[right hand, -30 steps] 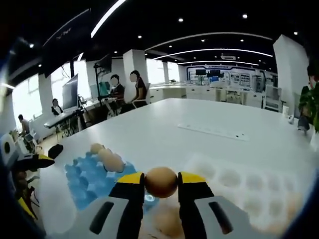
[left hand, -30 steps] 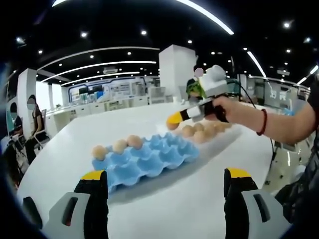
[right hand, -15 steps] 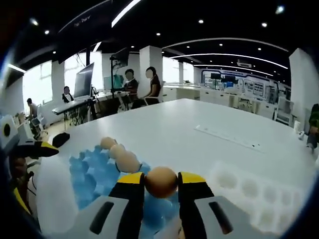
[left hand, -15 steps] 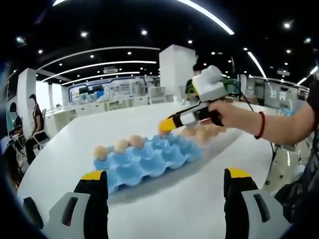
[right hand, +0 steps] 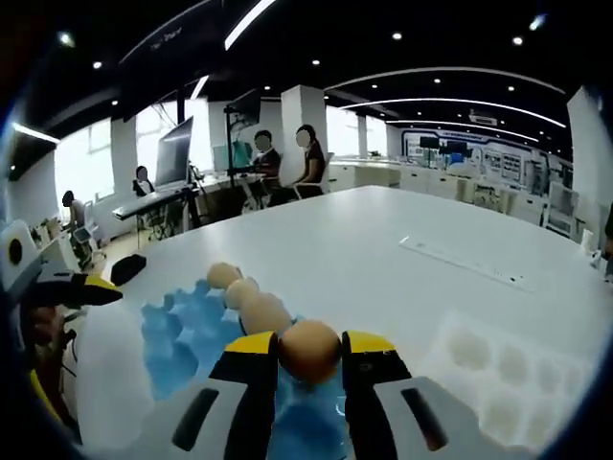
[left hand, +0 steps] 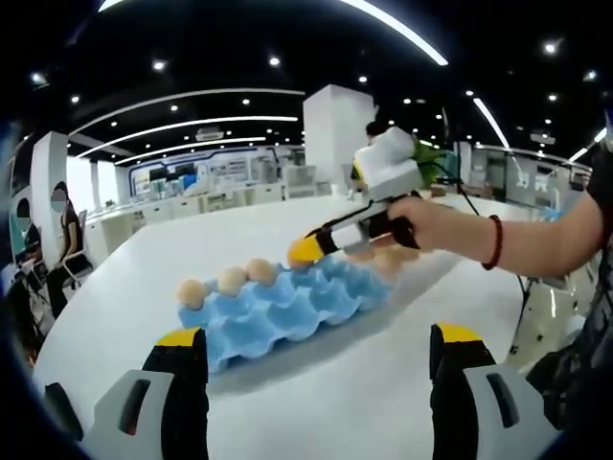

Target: Place the egg into an empty slot of the egg tray after lifting it from the table, then release the egg inside the slot.

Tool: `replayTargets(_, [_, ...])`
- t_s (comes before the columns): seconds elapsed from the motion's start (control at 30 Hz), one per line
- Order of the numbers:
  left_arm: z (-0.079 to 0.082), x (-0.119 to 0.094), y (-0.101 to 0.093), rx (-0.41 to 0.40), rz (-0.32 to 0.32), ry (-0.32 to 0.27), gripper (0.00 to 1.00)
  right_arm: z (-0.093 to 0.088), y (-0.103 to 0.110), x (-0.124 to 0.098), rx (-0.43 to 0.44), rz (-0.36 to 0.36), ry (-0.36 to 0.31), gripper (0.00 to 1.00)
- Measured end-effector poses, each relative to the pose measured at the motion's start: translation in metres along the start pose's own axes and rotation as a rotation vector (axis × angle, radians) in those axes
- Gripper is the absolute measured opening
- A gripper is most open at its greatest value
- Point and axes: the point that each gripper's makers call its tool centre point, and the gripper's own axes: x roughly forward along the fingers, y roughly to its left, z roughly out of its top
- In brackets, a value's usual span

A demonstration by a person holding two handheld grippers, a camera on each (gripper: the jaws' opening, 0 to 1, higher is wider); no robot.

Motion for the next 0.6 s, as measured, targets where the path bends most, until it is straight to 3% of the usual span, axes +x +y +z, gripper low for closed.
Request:
replayTargets(0.3, [-0.001, 0.001, 0.003, -0.006, 0.004, 0.0, 0.98, -0.014, 0.003, 0.01, 0.074, 0.005, 0.07, 0.27])
replayTargets(0.6, [0.0, 0.001, 0.005, -0.004, 0.0, -0.003, 0.98, -0.01, 0.006, 0.013, 0.09, 0.007, 0.065, 0.28])
